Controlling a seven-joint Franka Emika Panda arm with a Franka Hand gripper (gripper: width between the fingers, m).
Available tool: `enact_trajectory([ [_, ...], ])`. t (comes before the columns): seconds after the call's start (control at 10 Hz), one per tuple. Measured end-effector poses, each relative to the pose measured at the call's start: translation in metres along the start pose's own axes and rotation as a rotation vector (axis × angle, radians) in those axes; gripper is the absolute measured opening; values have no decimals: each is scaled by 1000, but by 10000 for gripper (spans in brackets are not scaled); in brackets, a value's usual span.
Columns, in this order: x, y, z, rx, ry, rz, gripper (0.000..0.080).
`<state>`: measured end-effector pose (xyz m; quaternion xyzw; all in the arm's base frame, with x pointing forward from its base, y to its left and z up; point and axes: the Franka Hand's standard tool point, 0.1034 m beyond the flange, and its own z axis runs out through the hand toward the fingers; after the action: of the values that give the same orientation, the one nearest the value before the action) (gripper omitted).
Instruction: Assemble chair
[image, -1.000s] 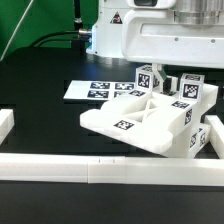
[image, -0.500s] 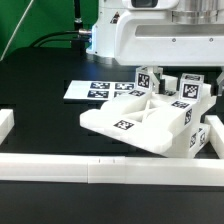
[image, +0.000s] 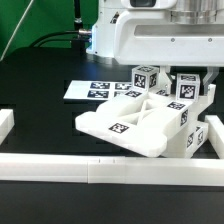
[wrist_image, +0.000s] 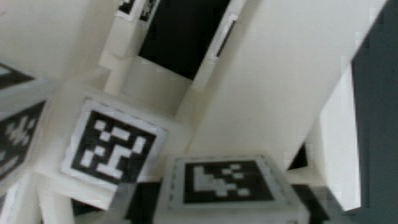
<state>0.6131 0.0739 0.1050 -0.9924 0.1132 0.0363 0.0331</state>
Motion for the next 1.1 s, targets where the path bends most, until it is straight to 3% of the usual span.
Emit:
enact_trajectory([
  [0.7, 2, -9, 1, 32, 53, 639, 265],
  [1.1, 4, -11, 1, 47, 59, 874, 266],
])
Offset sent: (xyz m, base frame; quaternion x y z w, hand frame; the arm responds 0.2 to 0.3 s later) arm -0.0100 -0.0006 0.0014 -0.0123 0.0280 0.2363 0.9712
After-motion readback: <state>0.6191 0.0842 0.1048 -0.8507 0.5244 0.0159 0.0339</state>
